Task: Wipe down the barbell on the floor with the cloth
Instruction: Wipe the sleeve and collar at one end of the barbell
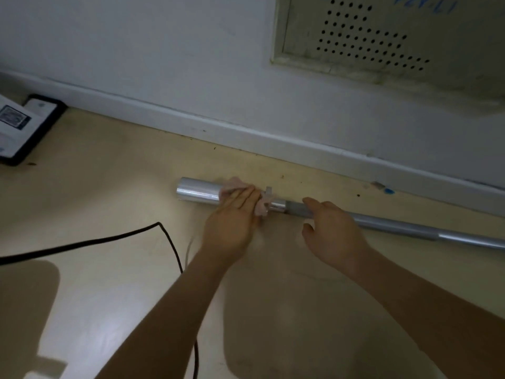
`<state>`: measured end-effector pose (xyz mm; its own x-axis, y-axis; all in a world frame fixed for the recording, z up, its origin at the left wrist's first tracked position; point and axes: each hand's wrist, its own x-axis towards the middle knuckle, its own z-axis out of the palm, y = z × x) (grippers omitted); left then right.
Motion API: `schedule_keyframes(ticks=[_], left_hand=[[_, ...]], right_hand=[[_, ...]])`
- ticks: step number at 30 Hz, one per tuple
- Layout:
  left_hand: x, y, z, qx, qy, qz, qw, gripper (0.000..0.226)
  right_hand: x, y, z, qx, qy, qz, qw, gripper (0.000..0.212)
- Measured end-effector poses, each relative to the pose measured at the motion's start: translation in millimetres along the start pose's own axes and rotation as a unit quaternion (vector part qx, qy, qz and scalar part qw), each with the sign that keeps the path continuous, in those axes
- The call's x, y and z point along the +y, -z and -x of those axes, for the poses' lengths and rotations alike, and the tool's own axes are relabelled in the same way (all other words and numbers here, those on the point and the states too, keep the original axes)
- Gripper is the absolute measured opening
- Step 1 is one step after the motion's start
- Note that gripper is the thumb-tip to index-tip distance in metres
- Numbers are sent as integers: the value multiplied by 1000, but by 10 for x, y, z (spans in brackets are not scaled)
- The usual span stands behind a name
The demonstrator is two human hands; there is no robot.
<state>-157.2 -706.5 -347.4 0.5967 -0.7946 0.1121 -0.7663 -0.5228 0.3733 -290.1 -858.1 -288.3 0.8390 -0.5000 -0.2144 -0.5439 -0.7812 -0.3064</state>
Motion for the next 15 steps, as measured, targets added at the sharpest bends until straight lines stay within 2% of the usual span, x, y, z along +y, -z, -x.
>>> schedule_keyframes(ticks=[4,6,8,9,10,11,12,13,15], left_hand=[[-425,80,103,49,141,-42,988,52],[-241,11,33,44,149,-11,988,54],[94,-111,3,27,101,51,993,52],[273,-148,12,32,81,86,992,49],[387,-183,9,49,80,133,987,47],[485,-144,-26,72,108,197,972,44],[567,-56,-74,83,158,280,943,37],[645,58,-128,83,204,376,900,31],[861,322,-216,56,245,564,787,25]], right_hand=[[-1,-5,102,-39,21,24,999,51],[57,49,118,-76,18,15,997,50],[88,223,98,-139,-56,-90,985,48],[93,335,89,-167,-122,-193,959,45],[104,444,88,-190,-186,-306,914,43],[114,564,95,-209,-228,-398,864,41],[135,676,103,-221,-240,-449,832,42],[165,767,114,-232,-235,-476,815,43],[192,928,176,-269,-199,-498,800,51]])
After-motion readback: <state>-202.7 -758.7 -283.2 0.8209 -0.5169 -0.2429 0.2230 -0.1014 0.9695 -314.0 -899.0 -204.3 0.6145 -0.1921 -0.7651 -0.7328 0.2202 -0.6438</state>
